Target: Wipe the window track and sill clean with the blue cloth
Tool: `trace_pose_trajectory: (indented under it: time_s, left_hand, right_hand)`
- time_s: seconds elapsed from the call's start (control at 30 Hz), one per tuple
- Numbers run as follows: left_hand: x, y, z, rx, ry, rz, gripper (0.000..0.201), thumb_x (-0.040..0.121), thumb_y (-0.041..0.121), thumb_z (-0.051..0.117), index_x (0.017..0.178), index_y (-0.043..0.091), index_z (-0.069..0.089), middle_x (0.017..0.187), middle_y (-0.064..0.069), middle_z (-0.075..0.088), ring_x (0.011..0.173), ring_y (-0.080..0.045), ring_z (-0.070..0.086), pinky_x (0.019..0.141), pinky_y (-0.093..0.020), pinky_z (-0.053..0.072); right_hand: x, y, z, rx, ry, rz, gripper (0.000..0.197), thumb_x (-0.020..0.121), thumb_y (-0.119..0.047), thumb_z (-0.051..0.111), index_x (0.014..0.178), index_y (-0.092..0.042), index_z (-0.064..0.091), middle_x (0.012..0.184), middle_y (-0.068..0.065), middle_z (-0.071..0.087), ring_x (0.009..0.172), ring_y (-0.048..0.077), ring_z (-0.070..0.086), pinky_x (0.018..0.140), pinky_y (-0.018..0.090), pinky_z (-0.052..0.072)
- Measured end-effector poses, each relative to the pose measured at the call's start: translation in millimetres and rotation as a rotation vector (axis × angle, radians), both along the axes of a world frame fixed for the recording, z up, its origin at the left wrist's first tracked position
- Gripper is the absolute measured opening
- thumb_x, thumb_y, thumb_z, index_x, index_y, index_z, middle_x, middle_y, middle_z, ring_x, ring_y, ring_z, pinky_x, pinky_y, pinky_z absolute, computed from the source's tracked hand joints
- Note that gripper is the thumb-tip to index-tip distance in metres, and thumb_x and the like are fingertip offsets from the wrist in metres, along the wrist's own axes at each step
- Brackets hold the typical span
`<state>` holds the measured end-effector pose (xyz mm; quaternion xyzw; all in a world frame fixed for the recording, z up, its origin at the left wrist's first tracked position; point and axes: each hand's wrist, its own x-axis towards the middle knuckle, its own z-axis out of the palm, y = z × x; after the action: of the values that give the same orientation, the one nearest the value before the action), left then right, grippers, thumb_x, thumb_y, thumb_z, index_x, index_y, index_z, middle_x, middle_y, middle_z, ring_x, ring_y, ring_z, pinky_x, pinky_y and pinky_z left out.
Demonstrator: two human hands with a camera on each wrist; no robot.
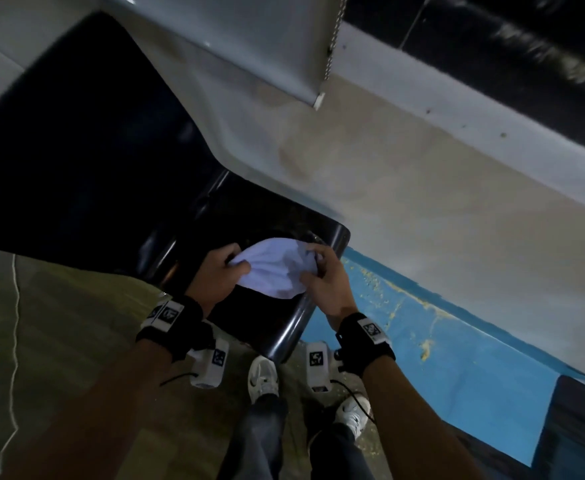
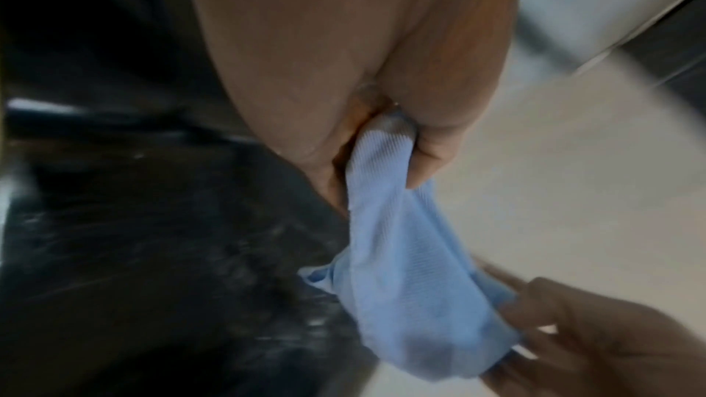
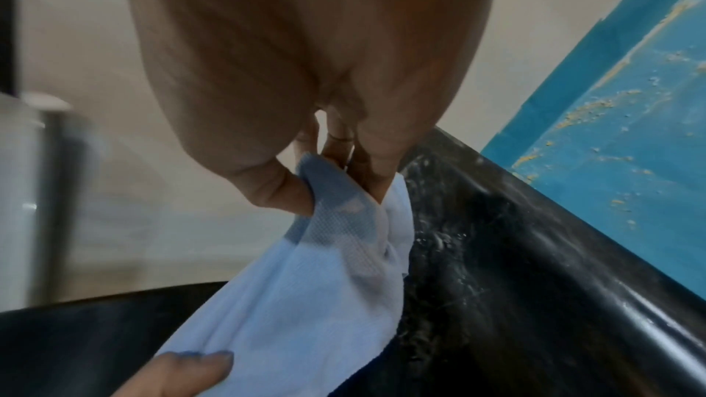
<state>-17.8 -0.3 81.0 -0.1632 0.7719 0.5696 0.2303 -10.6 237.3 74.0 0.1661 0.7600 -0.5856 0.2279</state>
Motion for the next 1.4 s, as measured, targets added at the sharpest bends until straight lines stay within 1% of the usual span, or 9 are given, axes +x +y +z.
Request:
trace_pose_trajectory:
  time_s: [0.07, 0.17, 0.33, 0.5, 0.6, 0.7, 0.93, 1.23, 1.4]
  left_hand:
    - [9, 11, 41, 0.066, 0.005, 0.058, 0.013, 0.081, 0.026, 0.064, 0.077, 0.019, 0.054, 0.072, 0.009, 0.053, 0.072, -0.009, 0.051, 0.071, -0.034, 0.043]
    - [24, 32, 107, 0.176, -0.023, 0.101, 0.051, 0.081, 0.041, 0.072, 0.115, 0.005, 0.065, 0.116, -0.014, 0.072, 0.111, -0.027, 0.068, 0.102, -0.045, 0.051]
    - [58, 82, 222, 0.236, 0.077, 0.0, 0.025, 0.1, 0.021, 0.07, 0.085, 0.008, 0.055, 0.08, -0.002, 0.062, 0.081, -0.013, 0.065, 0.075, -0.032, 0.053]
    - [89, 146, 301, 0.289, 0.163, -0.052, 0.009, 0.103, 0.013, 0.064, 0.102, 0.01, 0.056, 0.1, -0.005, 0.063, 0.098, -0.012, 0.061, 0.092, -0.032, 0.05]
    - [101, 193, 337, 0.342, 0.207, -0.079, 0.017, 0.102, 0.016, 0.066, 0.109, 0.004, 0.055, 0.111, -0.012, 0.064, 0.107, -0.018, 0.065, 0.099, -0.036, 0.049]
    - [115, 239, 368, 0.423, 0.2, -0.096, 0.026, 0.101, 0.021, 0.068, 0.113, 0.003, 0.053, 0.111, -0.009, 0.067, 0.109, -0.019, 0.067, 0.095, -0.035, 0.054]
    - [136, 341, 401, 0.351, 0.343, -0.172, 0.023, 0.103, 0.024, 0.066, 0.117, 0.009, 0.057, 0.115, 0.001, 0.068, 0.105, -0.01, 0.066, 0.09, -0.025, 0.053]
    - [143, 417, 364, -0.064, 0.489, -0.318, 0.027, 0.099, 0.038, 0.064, 0.123, 0.028, 0.057, 0.108, 0.004, 0.069, 0.099, -0.009, 0.068, 0.093, -0.042, 0.057]
    - [140, 486, 385, 0.151, 0.387, -0.568, 0.035, 0.103, 0.05, 0.058, 0.13, 0.028, 0.059, 0.123, 0.007, 0.069, 0.112, -0.012, 0.069, 0.097, -0.043, 0.058]
  right_hand:
    - [14, 9, 40, -0.036, 0.005, -0.006, 0.049, 0.08, -0.02, 0.063, 0.125, -0.041, 0.066, 0.12, -0.007, 0.074, 0.107, 0.025, 0.072, 0.088, 0.056, 0.062]
    - [36, 26, 104, -0.081, 0.022, -0.032, 0.035, 0.085, -0.023, 0.064, 0.117, -0.034, 0.073, 0.12, -0.005, 0.075, 0.11, 0.022, 0.071, 0.093, 0.057, 0.06]
    - [84, 67, 204, -0.135, 0.133, -0.142, 0.027, 0.093, -0.036, 0.081, 0.1, -0.013, 0.068, 0.099, 0.021, 0.067, 0.092, 0.037, 0.066, 0.083, 0.056, 0.054]
    - [130, 111, 268, -0.182, 0.133, -0.275, 0.023, 0.104, -0.026, 0.072, 0.115, -0.01, 0.06, 0.09, 0.008, 0.062, 0.084, 0.022, 0.066, 0.08, 0.041, 0.056]
    - [150, 141, 289, -0.219, 0.072, -0.29, 0.028, 0.109, -0.04, 0.06, 0.129, -0.02, 0.063, 0.116, 0.011, 0.07, 0.093, 0.017, 0.072, 0.09, 0.04, 0.057]
    - [171, 171, 304, -0.368, -0.015, -0.262, 0.042, 0.109, -0.059, 0.049, 0.143, -0.039, 0.062, 0.141, -0.013, 0.068, 0.127, 0.012, 0.067, 0.11, 0.048, 0.052]
    - [198, 257, 344, -0.849, -0.062, -0.434, 0.067, 0.113, -0.061, 0.032, 0.159, -0.016, 0.048, 0.16, 0.013, 0.054, 0.149, 0.031, 0.051, 0.126, 0.056, 0.033]
    - [217, 378, 365, -0.563, 0.162, -0.559, 0.072, 0.097, -0.063, 0.064, 0.14, -0.005, 0.065, 0.131, 0.025, 0.072, 0.123, 0.039, 0.069, 0.098, 0.05, 0.052]
    - [208, 417, 383, -0.413, 0.265, -0.562, 0.059, 0.105, -0.06, 0.057, 0.127, -0.008, 0.074, 0.12, 0.021, 0.077, 0.112, 0.042, 0.073, 0.086, 0.048, 0.053]
